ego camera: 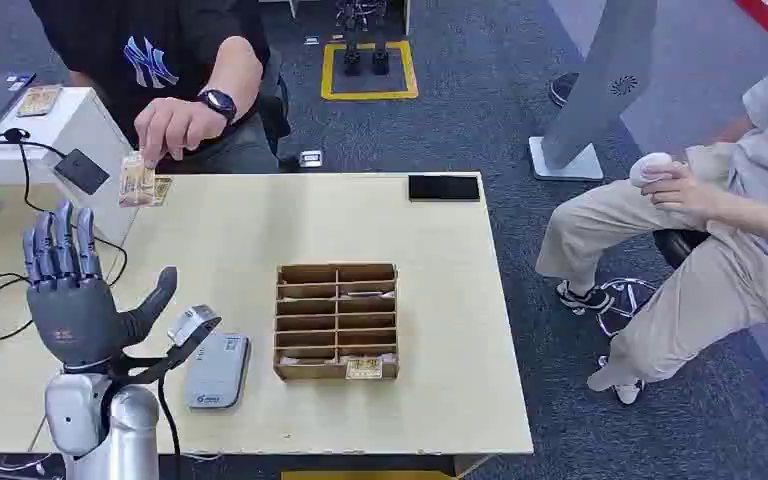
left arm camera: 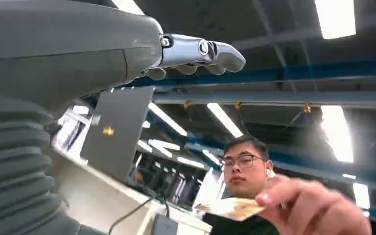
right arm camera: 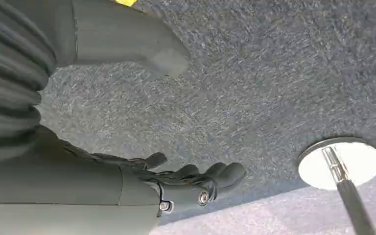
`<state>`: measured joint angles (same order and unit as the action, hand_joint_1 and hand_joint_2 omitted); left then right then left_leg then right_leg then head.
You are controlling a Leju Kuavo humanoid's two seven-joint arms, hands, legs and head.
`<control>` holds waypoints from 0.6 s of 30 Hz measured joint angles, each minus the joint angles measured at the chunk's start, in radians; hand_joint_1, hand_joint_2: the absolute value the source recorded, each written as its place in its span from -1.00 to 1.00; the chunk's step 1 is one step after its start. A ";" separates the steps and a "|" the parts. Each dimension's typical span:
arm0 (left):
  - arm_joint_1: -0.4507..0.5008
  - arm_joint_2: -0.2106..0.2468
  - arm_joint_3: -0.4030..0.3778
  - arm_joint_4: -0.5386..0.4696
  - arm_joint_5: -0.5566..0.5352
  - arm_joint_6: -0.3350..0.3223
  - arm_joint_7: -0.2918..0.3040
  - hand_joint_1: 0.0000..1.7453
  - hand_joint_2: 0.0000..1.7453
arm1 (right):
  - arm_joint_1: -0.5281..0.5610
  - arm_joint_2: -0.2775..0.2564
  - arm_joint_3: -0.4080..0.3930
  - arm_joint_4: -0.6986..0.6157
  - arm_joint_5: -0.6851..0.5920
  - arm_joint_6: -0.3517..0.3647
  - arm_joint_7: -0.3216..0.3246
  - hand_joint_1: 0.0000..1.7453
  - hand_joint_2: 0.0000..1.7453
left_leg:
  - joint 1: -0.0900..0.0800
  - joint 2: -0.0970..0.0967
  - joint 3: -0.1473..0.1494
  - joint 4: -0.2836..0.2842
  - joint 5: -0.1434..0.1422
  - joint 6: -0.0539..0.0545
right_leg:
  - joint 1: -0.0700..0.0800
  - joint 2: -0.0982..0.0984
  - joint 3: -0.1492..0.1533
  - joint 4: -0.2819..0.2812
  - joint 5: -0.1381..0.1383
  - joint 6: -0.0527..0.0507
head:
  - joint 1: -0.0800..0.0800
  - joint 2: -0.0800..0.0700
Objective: Pass the card to the sensor for recognition and then transmit it.
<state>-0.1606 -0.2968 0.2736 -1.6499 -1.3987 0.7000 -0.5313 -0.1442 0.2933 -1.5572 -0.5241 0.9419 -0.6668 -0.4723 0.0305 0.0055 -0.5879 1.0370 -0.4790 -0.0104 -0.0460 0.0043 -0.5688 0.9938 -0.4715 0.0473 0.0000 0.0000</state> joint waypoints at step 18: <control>-0.125 0.440 -0.408 0.127 -0.163 0.000 1.030 -1.00 1.00 | -0.005 -0.027 0.000 0.058 0.014 0.000 -0.018 -1.00 1.00 | 0.002 0.000 -0.001 0.000 0.002 -0.003 | 0.001 0.000 -0.002 0.001 0.000 -0.001 | 0.000 0.000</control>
<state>-0.2853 0.1429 -0.1345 -1.5231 -1.5621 0.7004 0.4989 -0.1493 0.2663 -1.5572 -0.4665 0.9560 -0.6668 -0.4902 0.0323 0.0053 -0.5887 1.0368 -0.4766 -0.0134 -0.0446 0.0039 -0.5705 0.9951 -0.4715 0.0463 0.0004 0.0000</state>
